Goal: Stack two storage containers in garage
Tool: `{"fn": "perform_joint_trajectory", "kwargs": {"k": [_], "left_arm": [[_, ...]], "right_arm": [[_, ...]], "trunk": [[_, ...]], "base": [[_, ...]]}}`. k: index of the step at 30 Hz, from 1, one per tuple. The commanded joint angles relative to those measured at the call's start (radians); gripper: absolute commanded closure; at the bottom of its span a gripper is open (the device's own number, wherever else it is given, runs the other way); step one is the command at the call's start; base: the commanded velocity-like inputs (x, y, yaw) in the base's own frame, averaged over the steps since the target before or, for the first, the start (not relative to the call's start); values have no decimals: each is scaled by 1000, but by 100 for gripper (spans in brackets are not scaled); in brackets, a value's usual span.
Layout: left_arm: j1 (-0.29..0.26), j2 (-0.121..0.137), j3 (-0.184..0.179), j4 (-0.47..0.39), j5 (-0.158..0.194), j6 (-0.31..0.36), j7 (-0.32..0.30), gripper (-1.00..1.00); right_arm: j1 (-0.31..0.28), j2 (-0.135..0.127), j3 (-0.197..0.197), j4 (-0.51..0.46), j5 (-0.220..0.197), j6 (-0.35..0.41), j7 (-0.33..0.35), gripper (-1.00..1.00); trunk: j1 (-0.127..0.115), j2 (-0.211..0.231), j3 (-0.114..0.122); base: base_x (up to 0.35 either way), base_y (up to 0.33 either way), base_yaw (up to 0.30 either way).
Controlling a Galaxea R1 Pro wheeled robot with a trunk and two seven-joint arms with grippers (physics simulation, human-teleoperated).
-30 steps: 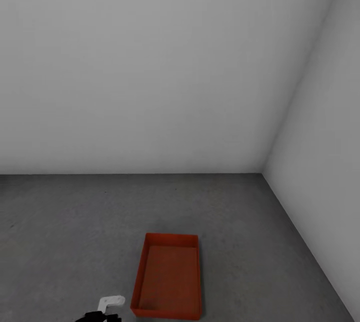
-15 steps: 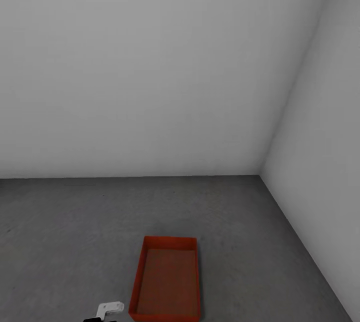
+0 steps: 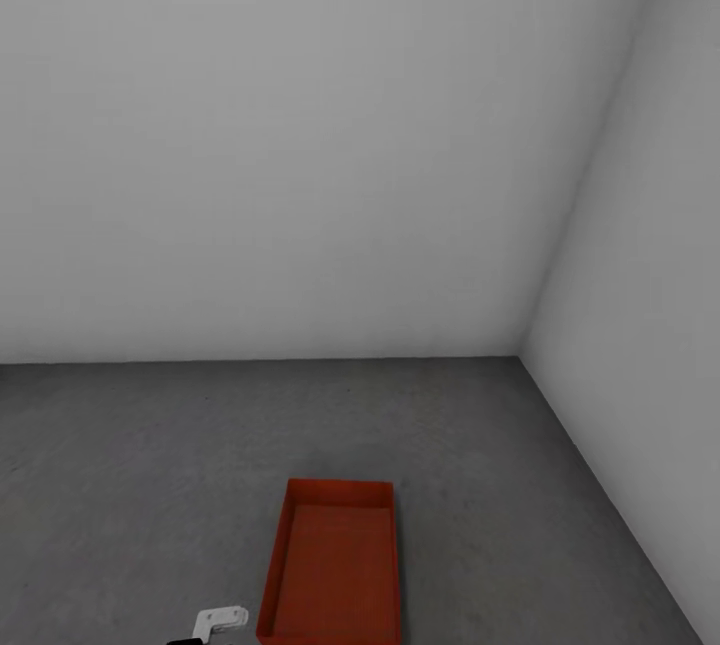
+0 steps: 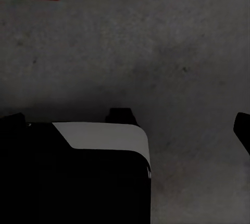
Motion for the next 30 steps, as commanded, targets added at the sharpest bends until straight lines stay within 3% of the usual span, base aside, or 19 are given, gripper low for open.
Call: {"fn": "perform_joint_trajectory", "kwargs": {"k": [1,5,23,30], "left_arm": [[-1,-1,2,0,6,3,2,-100],[1,-1,3,-1,7,2,2,-100],[104,2,2,-1,4,-47,0,-100],[114,3,3,-1,5,-52,0,-100]], "right_arm": [[-1,0,8,1,-10,-3,-2,-100],[-1,1,8,1,-10,-3,-2,-100],[14,26,8,31,-8,-4,-2,-100],[19,27,7,31,-9,-5,-2,-100]], "trunk": [[0,-1,-1],[0,-1,1],[0,-1,28],[0,-1,39]], "base": [[0,0,0],[0,0,0],[0,0,0],[0,0,0]]}}
